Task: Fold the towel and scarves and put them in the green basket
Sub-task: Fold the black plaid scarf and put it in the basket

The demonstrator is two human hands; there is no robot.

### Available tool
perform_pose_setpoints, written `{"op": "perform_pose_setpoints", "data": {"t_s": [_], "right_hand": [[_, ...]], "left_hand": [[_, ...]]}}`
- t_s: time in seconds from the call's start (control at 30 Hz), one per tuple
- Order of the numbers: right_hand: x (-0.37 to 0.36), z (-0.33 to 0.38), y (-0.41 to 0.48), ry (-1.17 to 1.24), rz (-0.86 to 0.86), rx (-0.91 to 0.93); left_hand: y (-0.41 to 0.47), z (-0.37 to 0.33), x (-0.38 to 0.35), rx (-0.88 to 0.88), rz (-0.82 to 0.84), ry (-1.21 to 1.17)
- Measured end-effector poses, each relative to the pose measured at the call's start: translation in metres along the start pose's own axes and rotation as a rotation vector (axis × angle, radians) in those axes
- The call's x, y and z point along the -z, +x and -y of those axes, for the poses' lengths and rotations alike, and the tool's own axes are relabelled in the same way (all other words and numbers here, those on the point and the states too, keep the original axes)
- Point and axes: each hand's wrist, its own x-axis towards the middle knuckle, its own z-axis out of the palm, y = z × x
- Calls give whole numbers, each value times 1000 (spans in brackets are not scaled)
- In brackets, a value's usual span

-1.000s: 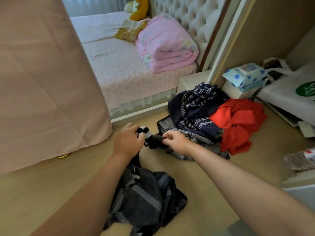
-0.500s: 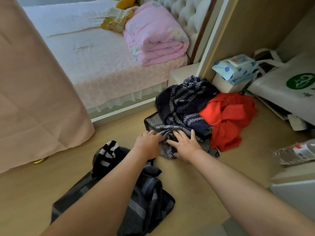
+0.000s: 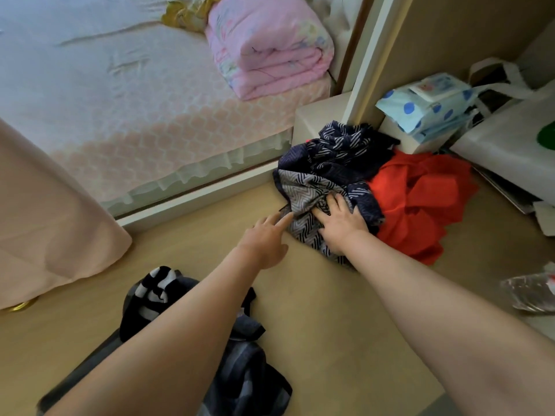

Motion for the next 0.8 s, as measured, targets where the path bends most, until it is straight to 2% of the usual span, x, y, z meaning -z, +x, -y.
{"op": "perform_pose_setpoints", "data": {"t_s": [0.07,0.13,0.2,0.27,0.33,0.4,0.5,0.57,0.7,0.8], "right_hand": [[3,11,-2,-10,-36,-8],[6,29,-14,-28,-155,16],[10,50,-32,3,-316,76],[15,75,-50,130,-382,189],[21,103,-69,389,-249,313],[28,133,-87,539,-42,372],[37,176,-112,553,150,385],[40,202,-125,481,242,373],[45,241,-139,409,230,374],[61,268,-154,565,124,377]], "left_hand": [[-7,8,1,11,-49,-22],[-19,18,3,24,-122,-39],[-36,30,6,23,-192,-51],[-56,46,10,32,-239,-71],[-80,63,14,75,-221,-74],[-106,79,17,144,-124,-68],[-151,105,19,224,7,-88],[-182,121,22,199,51,-48],[-239,149,21,203,76,-31],[-279,170,16,273,-38,-184]]}}
